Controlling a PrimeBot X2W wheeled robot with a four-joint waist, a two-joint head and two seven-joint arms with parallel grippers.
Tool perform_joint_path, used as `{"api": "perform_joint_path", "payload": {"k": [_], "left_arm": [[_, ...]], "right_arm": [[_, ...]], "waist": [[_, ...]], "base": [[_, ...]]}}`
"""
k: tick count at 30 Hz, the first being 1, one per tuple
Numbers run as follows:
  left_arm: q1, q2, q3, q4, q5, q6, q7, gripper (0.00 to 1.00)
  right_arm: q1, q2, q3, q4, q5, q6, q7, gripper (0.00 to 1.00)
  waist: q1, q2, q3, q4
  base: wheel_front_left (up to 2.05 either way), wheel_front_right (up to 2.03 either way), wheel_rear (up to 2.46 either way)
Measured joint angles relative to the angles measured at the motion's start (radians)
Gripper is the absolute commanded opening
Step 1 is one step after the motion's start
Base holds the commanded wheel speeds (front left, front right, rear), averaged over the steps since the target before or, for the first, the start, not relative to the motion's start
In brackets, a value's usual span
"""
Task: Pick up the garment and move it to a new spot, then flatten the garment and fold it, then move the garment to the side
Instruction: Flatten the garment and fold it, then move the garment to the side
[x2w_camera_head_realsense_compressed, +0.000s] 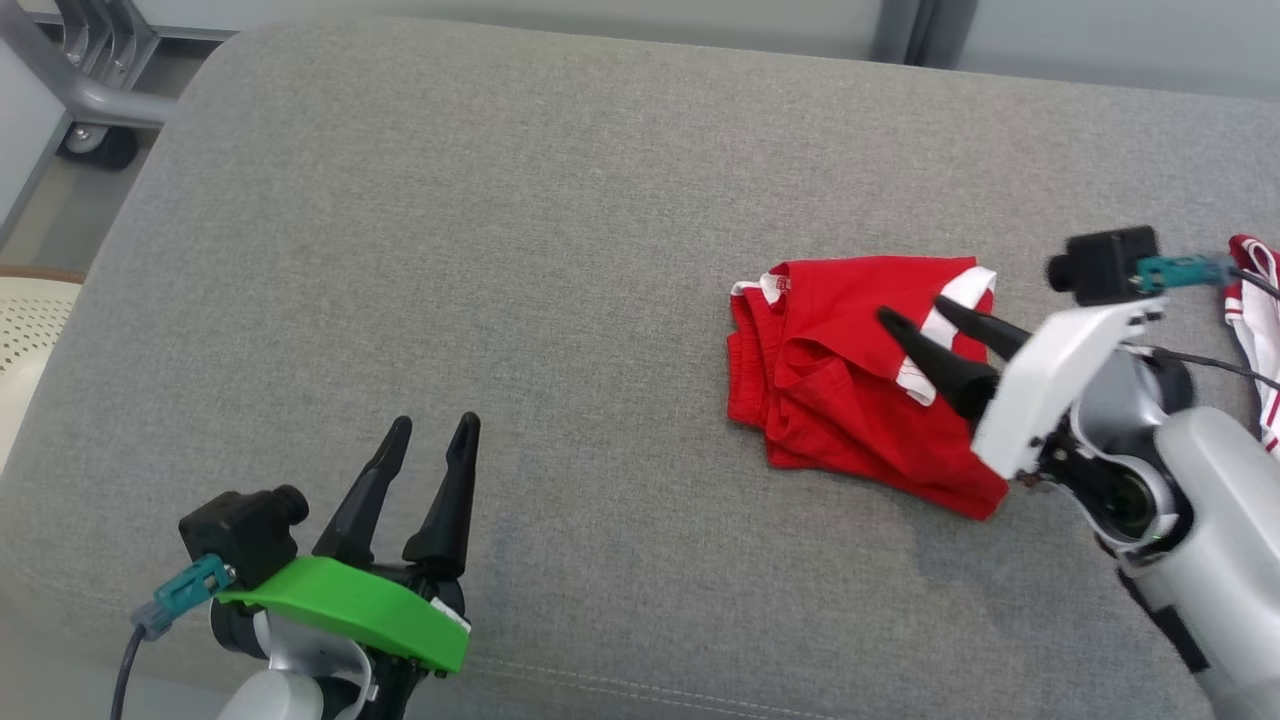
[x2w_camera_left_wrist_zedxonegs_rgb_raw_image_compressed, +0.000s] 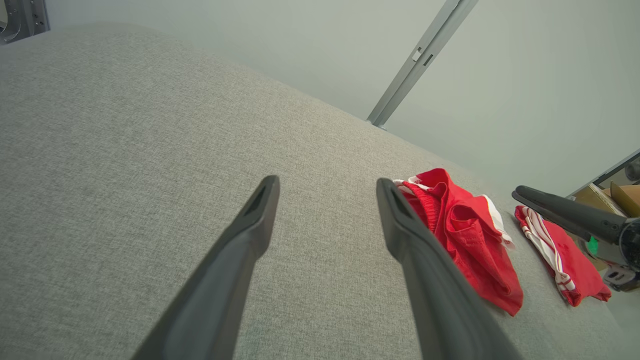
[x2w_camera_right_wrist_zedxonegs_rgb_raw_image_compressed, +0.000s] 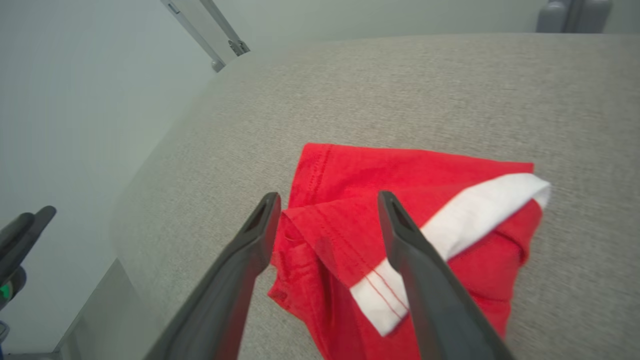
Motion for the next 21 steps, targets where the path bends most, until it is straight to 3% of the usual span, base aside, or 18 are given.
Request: {"api": "perform_joint_path", "payload": {"k": [3, 7, 21], "left_arm": [[0.003, 0.000, -0.003, -0.009, 0.000, 0.002, 0.000, 1.00], [0.003, -0.001, -0.008, -0.029, 0.000, 0.005, 0.009, 1.00], [-0.008, -0.011, -0.028, -0.030, 0.010, 0.007, 0.017, 1.00]], "right_arm": [[0.064, -0.077, -0.074, 0.050, 0.004, -0.034, -0.021, 1.00], [0.115, -0.083, -0.128, 0.084, 0.046, -0.042, -0.055, 1.00], [0.150, -0.043, -0.186, 0.184, 0.174, 0.014, -0.111, 1.00]], "waist": [[0.0000, 0.0000, 0.012, -0.012], [0.0000, 0.0000, 0.037, -0.021], [0.0000, 0.0000, 0.107, -0.004]], "base": [[0.00, 0.00, 0.00], [0.00, 0.00, 0.00], [0.00, 0.00, 0.00]]}}
